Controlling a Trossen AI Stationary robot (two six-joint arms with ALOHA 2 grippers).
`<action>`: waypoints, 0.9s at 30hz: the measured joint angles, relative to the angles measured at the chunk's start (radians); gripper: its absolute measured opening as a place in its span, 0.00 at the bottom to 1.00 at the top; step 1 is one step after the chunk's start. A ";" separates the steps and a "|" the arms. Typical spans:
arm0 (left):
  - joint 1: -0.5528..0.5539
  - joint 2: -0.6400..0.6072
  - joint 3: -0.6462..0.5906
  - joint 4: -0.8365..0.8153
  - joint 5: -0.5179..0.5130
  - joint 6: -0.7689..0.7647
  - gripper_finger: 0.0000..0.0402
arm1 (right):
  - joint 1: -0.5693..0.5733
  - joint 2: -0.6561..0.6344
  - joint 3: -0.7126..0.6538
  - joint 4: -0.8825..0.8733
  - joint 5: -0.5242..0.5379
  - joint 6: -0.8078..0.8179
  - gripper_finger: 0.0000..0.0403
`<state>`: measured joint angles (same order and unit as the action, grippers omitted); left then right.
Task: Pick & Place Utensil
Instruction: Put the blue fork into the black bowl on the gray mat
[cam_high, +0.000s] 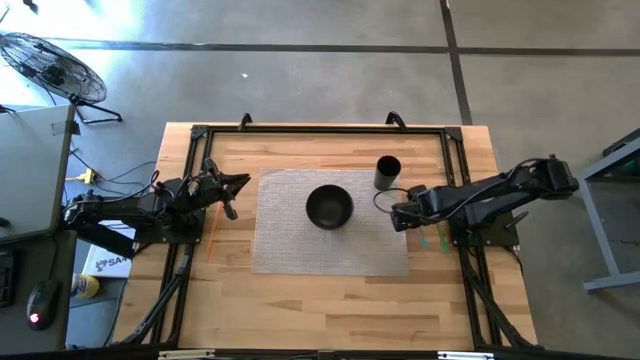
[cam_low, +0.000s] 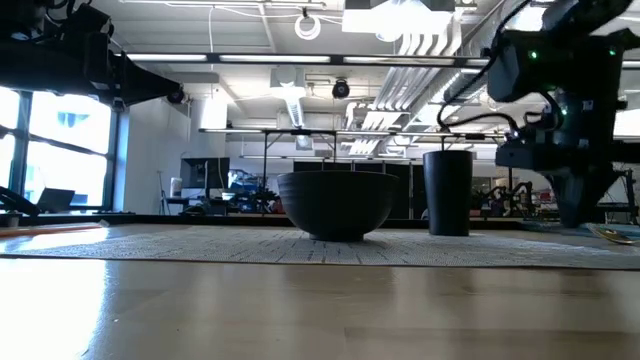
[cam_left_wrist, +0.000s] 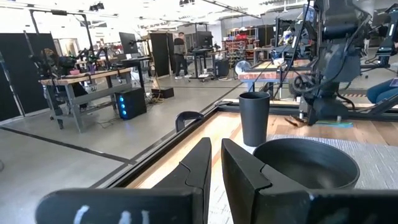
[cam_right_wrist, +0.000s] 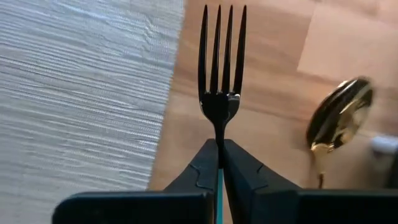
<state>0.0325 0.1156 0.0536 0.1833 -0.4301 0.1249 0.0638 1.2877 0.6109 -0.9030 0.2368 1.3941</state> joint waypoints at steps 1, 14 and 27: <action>0.000 0.000 0.000 0.000 0.000 0.000 0.09 | 0.006 0.000 0.026 -0.030 0.003 -0.005 0.01; 0.000 0.000 0.000 0.000 0.000 0.000 0.09 | 0.127 0.269 0.557 -0.137 0.004 -0.064 0.01; 0.000 0.000 0.000 -0.004 0.010 -0.004 0.09 | 0.006 0.741 1.239 -0.363 -0.058 -0.615 0.01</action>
<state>0.0326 0.1157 0.0536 0.1788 -0.4201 0.1207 0.0702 2.0284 1.8503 -1.2660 0.1793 0.7787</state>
